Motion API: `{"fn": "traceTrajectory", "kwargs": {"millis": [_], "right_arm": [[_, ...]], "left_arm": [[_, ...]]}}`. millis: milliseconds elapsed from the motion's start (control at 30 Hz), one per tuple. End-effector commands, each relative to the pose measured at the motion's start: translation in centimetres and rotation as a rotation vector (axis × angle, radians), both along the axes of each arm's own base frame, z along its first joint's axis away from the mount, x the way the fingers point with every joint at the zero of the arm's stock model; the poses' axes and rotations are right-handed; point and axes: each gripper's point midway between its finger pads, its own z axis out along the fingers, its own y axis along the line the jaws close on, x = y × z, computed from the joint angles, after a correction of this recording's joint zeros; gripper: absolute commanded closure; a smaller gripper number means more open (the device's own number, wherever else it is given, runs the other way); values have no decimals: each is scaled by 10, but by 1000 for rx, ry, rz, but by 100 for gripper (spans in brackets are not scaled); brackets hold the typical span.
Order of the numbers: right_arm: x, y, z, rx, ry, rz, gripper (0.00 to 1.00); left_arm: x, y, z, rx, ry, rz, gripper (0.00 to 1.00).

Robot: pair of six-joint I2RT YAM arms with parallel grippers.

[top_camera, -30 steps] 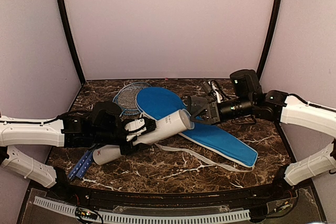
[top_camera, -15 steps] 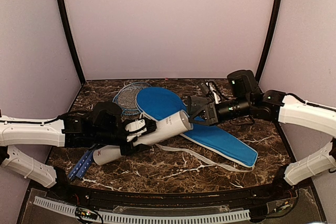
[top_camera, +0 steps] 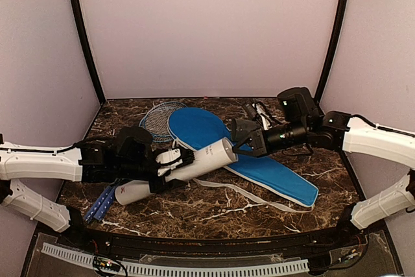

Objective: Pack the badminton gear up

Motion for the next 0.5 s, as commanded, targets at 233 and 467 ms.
{"fn": "traceTrajectory", "kwargs": {"millis": [233, 467], "right_arm": [[7, 5, -4, -83, -67, -25, 100], [12, 6, -22, -167, -69, -60, 100]], "left_arm": [[7, -10, 4, -17, 17, 29, 39], [9, -14, -3, 4, 54, 44, 39]]}}
